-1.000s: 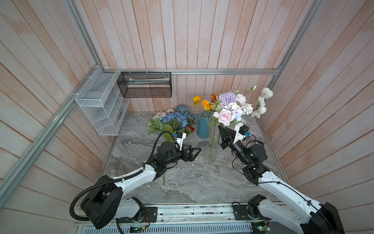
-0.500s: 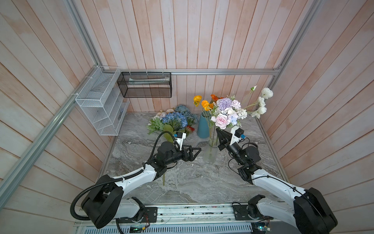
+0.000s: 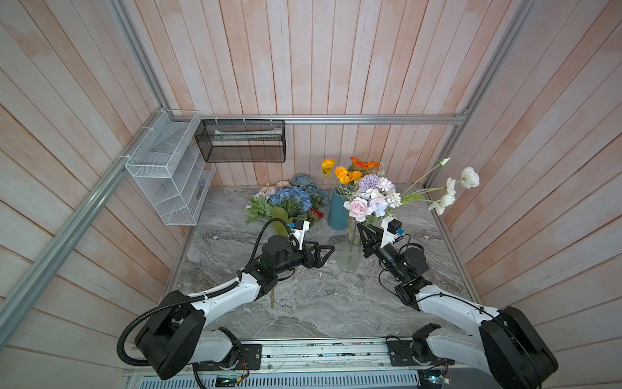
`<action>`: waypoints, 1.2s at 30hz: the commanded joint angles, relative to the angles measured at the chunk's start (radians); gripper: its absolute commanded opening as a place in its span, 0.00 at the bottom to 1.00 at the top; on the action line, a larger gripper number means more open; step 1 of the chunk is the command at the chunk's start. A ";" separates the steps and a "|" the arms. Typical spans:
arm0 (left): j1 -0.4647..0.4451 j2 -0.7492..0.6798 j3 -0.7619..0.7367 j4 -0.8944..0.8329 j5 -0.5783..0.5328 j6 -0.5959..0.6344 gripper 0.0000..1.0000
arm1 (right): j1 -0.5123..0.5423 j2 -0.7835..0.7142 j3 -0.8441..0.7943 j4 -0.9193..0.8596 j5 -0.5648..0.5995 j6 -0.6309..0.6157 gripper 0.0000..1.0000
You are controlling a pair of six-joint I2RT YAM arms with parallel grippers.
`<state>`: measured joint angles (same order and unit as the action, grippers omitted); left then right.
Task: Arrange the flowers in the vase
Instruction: 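Lower the pink and lavender bunch stems into the clear glass vase with the right gripper, then open the right gripper and withdraw while the left gripper grasps the hydrangea stem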
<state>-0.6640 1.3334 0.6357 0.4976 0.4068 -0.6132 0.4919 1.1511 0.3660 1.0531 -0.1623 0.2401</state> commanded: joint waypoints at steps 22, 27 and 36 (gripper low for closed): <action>-0.004 -0.023 0.005 -0.018 -0.067 0.000 1.00 | -0.004 -0.285 -0.021 -0.436 0.057 0.059 0.58; 0.026 -0.067 -0.012 -0.068 -0.140 -0.017 1.00 | -0.004 -0.343 -0.026 -0.611 0.063 0.065 0.62; 0.237 -0.214 -0.029 -0.202 -0.148 -0.003 1.00 | -0.004 -0.403 0.051 -0.935 0.101 0.139 0.74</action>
<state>-0.4667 1.1683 0.6147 0.3721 0.2867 -0.6426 0.4919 0.7551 0.3710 0.2783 -0.0807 0.3305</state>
